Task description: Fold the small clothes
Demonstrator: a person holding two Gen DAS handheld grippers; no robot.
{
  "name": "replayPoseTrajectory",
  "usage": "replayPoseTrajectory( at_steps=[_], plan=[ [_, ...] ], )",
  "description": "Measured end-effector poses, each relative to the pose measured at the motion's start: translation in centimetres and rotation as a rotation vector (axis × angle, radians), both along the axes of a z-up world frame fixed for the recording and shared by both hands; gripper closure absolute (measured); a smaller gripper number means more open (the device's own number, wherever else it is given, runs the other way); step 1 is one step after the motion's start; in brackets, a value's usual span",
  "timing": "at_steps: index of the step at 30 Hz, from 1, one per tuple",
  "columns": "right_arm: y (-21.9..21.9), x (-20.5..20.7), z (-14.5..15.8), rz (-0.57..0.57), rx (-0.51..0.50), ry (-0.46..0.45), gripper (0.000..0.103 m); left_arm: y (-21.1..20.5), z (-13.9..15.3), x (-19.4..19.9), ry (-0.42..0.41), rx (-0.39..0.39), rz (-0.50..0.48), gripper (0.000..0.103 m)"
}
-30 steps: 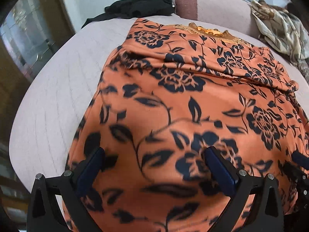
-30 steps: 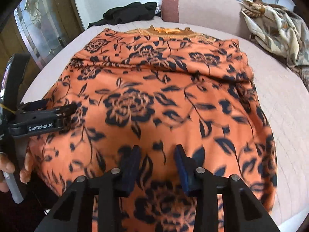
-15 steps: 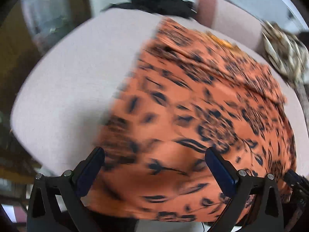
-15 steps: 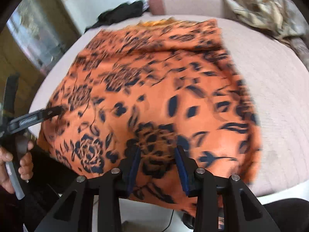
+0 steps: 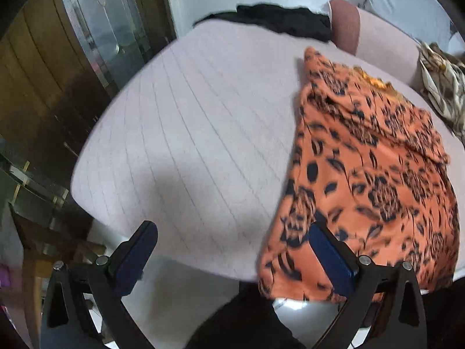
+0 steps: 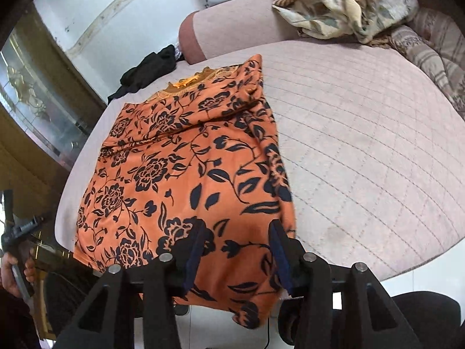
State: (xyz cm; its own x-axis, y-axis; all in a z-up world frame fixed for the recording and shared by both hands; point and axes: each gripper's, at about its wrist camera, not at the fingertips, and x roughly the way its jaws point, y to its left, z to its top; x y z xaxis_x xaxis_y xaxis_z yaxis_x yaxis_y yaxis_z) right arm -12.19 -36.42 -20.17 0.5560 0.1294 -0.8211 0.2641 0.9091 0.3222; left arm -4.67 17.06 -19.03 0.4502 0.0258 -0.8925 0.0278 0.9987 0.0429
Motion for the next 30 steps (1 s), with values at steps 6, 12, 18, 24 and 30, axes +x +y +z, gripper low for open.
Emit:
replayPoseTrajectory(
  at_steps=[6, 12, 18, 24, 30],
  plan=[
    [-0.9, -0.9, -1.1, -0.01, 0.04, 0.049, 0.053, -1.0, -2.6, -0.7, 0.106, -0.104, -0.031, 0.002],
    [-0.6, -1.0, -1.9, -0.001, 0.087, 0.084, 0.053, -1.3, -5.6, -1.6, 0.196, -0.157, -0.042, 0.043],
    [-0.7, -1.1, -2.4, -0.01, 0.087, 0.121, 0.053, -1.0, -7.2, -1.6, 0.235, -0.248, -0.033, 0.044],
    [-1.4, -1.6, -3.4, -0.023, 0.115, 0.164, 0.051, -1.1, -8.3, -1.8, 0.236, -0.319, -0.062, 0.059],
    [-2.0, -1.7, -4.5, -0.031, 0.166, 0.188, 0.051, -1.7, -8.1, -2.4, 0.218, -0.345, -0.099, 0.072]
  ],
)
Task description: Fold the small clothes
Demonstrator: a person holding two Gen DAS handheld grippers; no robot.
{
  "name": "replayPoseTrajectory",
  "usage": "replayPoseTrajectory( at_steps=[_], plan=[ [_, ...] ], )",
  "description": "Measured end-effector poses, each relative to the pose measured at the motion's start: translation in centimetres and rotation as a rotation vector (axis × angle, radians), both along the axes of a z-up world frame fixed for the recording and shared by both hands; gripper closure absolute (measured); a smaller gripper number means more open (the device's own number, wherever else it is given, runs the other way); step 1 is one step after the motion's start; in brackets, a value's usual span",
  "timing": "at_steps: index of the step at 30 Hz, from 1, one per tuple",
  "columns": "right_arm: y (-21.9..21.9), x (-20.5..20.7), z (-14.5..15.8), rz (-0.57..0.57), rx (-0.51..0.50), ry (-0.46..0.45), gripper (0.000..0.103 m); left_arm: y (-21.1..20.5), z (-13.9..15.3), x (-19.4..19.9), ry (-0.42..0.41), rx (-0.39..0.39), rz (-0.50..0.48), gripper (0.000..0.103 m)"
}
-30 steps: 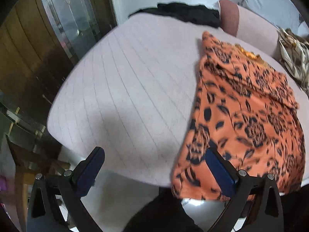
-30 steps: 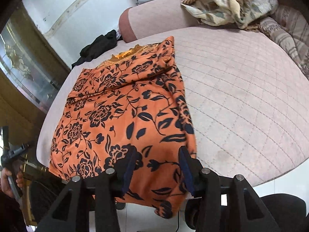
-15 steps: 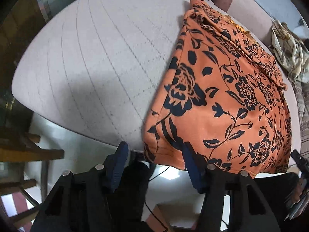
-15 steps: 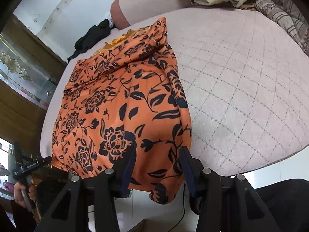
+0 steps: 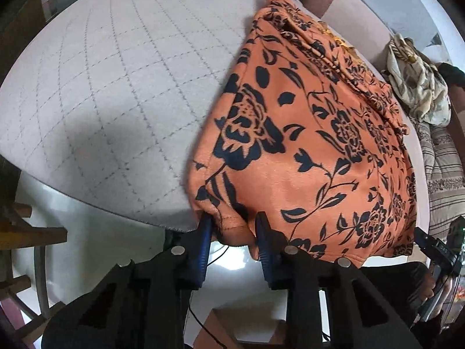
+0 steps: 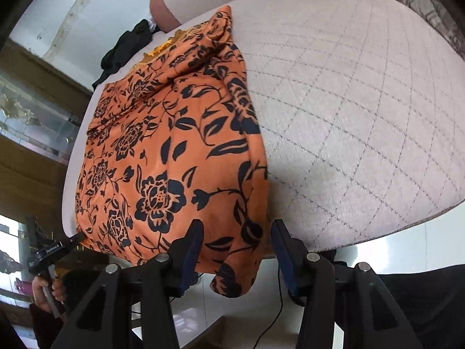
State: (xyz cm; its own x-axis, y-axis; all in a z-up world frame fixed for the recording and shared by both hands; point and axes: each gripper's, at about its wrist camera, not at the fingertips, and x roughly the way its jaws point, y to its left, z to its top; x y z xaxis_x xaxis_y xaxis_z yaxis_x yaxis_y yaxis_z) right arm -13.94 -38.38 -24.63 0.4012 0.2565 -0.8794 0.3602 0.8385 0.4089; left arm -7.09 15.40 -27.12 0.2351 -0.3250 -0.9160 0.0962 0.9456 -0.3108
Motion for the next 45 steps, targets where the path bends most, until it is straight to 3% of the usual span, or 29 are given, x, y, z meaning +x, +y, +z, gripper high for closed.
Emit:
replayPoseTrajectory(
  at_steps=[6, 9, 11, 14, 16, 23, 29, 39, 45],
  plan=[
    [-0.4, -0.3, -1.1, -0.021, 0.04, 0.02, 0.051, 0.1, 0.0, 1.0, 0.016, -0.053, 0.017, 0.062],
    [0.4, 0.0, -2.1, -0.013, 0.083, 0.037, 0.051, 0.5, 0.2, 0.7, 0.014, -0.055, 0.023, 0.062],
    [1.4, 0.2, -2.4, 0.005, 0.058, 0.053, 0.052, 0.4, 0.1, 0.8, 0.014, -0.04, 0.03, 0.072],
    [2.4, 0.3, -1.9, 0.041, -0.038, 0.06, 0.086, 0.1, -0.1, 1.0, 0.015, -0.045, 0.031, 0.089],
    [2.4, 0.2, -1.5, 0.053, -0.028, 0.053, 0.095, 0.2, 0.3, 0.9, 0.01, -0.059, 0.027, 0.094],
    [0.3, 0.0, 3.8, 0.029, 0.158, -0.129, 0.097, 0.8, 3.7, 0.8, -0.057, -0.129, -0.008, 0.094],
    [-1.6, 0.1, 8.2, -0.039, 0.214, -0.29, 0.097, 1.7, 7.2, 0.9, -0.134, -0.184, 0.003, 0.094],
    [-2.5, 0.1, 7.7, -0.076, 0.255, -0.273, 0.097, 2.9, 8.9, 0.2, -0.145, -0.243, 0.014, 0.094],
    [-3.6, 2.8, 11.1, -0.056, 0.257, -0.357, 0.097, 2.2, 11.5, 4.4, -0.16, -0.275, 0.012, 0.094]
  ],
)
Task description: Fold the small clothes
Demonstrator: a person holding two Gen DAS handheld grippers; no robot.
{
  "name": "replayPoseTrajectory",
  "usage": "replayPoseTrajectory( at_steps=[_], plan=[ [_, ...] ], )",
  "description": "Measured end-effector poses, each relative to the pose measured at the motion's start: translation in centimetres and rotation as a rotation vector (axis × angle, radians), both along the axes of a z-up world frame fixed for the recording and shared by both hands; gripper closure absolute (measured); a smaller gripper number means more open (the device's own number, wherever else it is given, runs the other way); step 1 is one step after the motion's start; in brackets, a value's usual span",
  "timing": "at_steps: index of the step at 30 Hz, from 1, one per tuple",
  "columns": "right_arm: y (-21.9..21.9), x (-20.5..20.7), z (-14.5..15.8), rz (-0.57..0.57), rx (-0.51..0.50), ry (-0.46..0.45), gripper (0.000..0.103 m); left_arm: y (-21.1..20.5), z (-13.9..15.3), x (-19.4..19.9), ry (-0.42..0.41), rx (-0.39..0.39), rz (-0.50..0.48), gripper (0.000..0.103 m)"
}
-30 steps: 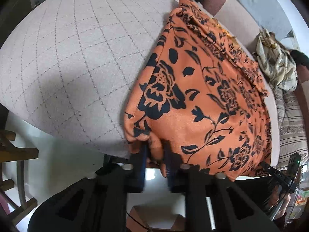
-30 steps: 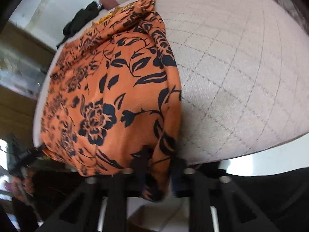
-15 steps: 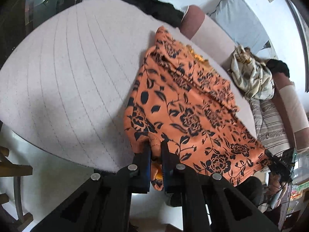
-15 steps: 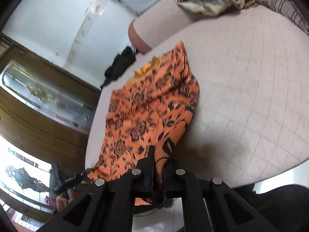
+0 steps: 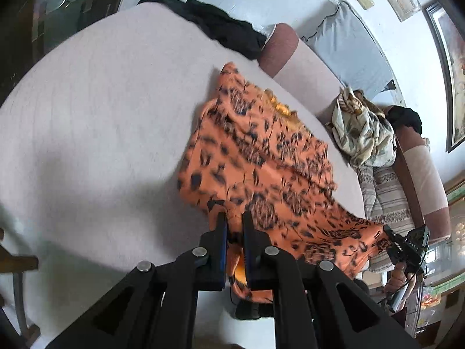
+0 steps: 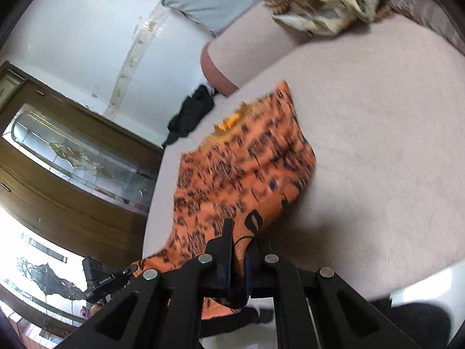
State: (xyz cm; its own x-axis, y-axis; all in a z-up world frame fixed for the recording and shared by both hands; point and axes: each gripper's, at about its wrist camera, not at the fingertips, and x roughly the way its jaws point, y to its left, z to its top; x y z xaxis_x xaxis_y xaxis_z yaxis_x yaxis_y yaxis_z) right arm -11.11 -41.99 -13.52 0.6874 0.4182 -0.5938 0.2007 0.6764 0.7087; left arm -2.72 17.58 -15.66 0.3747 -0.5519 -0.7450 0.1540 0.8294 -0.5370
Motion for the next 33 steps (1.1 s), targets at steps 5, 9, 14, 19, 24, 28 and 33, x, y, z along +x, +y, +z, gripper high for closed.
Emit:
replayPoseTrajectory(
  at_steps=[5, 9, 14, 19, 24, 28, 33],
  plan=[
    [-2.0, 6.3, 2.0, -0.041, 0.019, -0.056, 0.097, -2.0, 2.5, 8.0, -0.014, 0.021, -0.006, 0.094],
    [-4.4, 13.0, 1.4, -0.096, 0.045, -0.044, 0.097, -4.8, 3.3, 16.4, -0.008, 0.04, -0.007, 0.094],
    [-8.4, 22.0, -1.7, -0.199, 0.08, -0.032, 0.097, -9.3, 1.4, 27.3, 0.004, 0.078, 0.008, 0.094],
    [-11.6, 29.0, -8.9, -0.27, 0.159, 0.018, 0.097, -12.0, -4.6, 33.7, 0.061, 0.14, 0.075, 0.094],
    [-11.8, 31.8, -13.9, -0.272, 0.184, 0.06, 0.092, -10.6, -5.5, 32.3, -0.03, 0.058, 0.186, 0.094],
    [-12.2, 30.2, -13.9, -0.291, 0.23, -0.047, 0.052, -8.7, -1.6, 27.7, -0.222, 0.019, 0.33, 0.092],
    [-12.2, 26.5, -8.8, -0.347, 0.166, -0.171, 0.018, -9.4, 2.6, 20.5, -0.337, 0.099, 0.421, 0.044]
  ],
)
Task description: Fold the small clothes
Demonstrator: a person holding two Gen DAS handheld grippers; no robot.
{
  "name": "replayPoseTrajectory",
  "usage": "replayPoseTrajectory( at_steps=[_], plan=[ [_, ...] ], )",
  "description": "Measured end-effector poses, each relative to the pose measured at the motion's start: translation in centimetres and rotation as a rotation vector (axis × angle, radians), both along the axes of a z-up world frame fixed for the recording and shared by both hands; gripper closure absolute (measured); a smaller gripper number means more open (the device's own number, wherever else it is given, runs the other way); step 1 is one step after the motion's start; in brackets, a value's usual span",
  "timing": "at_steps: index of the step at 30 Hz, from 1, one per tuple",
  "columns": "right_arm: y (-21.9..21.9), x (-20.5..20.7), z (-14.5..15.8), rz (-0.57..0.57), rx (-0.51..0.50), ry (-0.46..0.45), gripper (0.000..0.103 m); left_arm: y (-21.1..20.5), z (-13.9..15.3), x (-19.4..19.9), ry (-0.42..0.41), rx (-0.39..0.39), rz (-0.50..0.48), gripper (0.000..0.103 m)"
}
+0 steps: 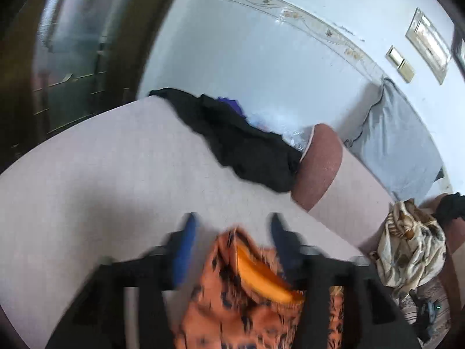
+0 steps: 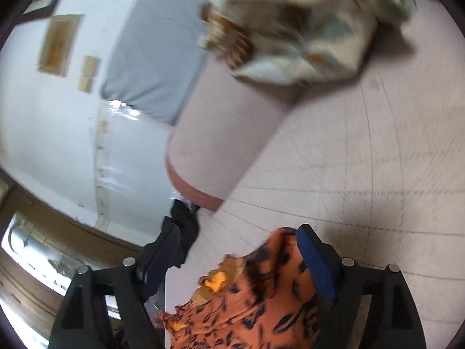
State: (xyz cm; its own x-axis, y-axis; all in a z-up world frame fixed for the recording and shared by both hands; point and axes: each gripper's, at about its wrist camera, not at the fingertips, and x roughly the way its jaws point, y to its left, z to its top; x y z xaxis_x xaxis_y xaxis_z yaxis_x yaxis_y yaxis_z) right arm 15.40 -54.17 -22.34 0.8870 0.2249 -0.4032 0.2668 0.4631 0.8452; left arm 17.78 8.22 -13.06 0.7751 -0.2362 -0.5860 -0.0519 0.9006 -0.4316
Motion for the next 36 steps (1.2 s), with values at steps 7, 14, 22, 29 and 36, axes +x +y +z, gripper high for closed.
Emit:
replayPoseTrajectory(
  at_steps=[7, 14, 22, 29, 36],
  plan=[
    [13.4, 0.6, 3.7, 0.393, -0.311, 0.182, 0.049, -4.0, -6.8, -4.7, 0.195, 0.082, 0.017, 0.044],
    [29.6, 3.9, -0.4, 0.71, -0.527, 0.316, 0.064, -3.1, -9.6, -4.2, 0.266, 0.121, 0.052, 0.044],
    [32.6, 15.1, -2.8, 0.612, -0.547, 0.394, 0.064, -2.1, -11.7, -1.1, 0.344, 0.06, 0.054, 0.044],
    [26.4, 15.6, 0.1, 0.378, -0.49, 0.317, 0.064, -2.0, -10.9, -0.6, 0.343, 0.045, 0.051, 0.044],
    [20.5, 6.8, 0.0, 0.344, -0.663, 0.446, 0.064, -3.9, -9.4, -1.9, 0.284, 0.131, 0.02, 0.044]
  ],
)
